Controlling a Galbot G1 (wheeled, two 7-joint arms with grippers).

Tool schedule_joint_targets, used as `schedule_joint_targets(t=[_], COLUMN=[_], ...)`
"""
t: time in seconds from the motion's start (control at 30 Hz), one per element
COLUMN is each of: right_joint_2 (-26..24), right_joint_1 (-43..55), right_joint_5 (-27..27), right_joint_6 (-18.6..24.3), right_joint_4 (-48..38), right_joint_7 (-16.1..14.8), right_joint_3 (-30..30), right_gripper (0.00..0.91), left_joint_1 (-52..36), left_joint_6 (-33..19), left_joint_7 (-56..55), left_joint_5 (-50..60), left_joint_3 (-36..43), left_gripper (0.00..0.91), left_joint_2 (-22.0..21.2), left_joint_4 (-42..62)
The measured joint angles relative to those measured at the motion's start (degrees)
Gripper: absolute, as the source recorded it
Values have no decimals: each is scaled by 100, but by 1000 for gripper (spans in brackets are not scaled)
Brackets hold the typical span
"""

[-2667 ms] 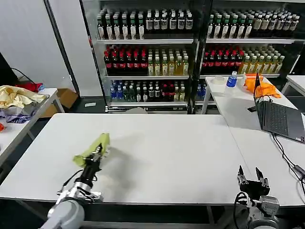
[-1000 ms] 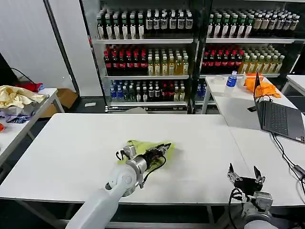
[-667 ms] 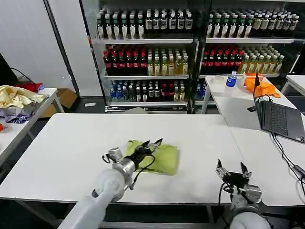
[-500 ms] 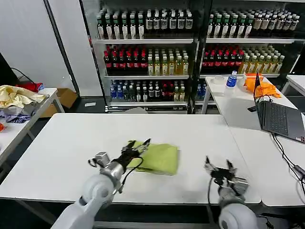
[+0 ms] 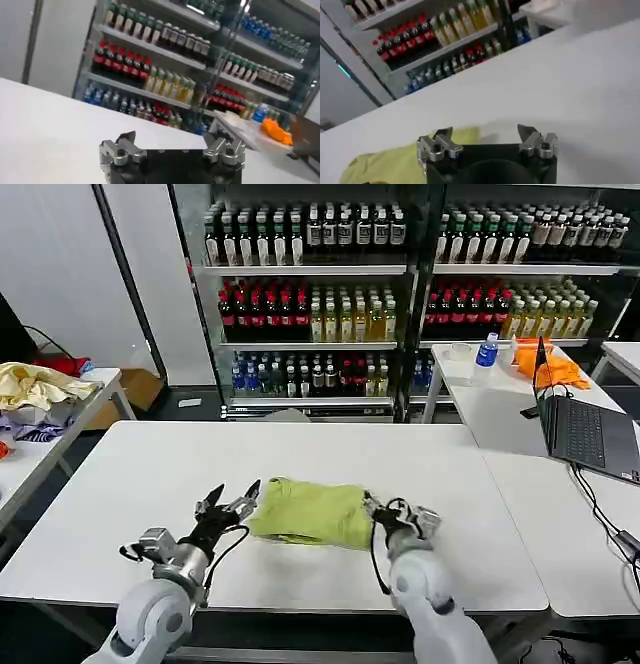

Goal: Fold and organize the clothes.

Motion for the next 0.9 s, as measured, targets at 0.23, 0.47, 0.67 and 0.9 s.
schedule_joint_targets(t=[0.23,0.47,0.67,0.9], right_joint_2=[277,306,242,166], right_joint_1=[499,762,997,1332], right_joint_5=[328,488,455,164], right_joint_6=[-86,-151,-233,-267], right_joint_4=[-615,-912,-1198,-1646], right_joint_7=[226,357,321,93], right_joint_3=[-206,-274,-276,-324], right_gripper=[0,0,0,0], left_joint_1=[173,216,219,243], left_joint_6=[-28,-44,-62,-77], left_joint_7=[-6,-16,-15,-10], left_joint_5=[141,212,253,297], left_joint_3=[-177,-232,-263,-262], left_gripper=[907,907,907,907], left_joint_2=[22,23,56,60], left_joint_4=[-85,-138,-119,-113])
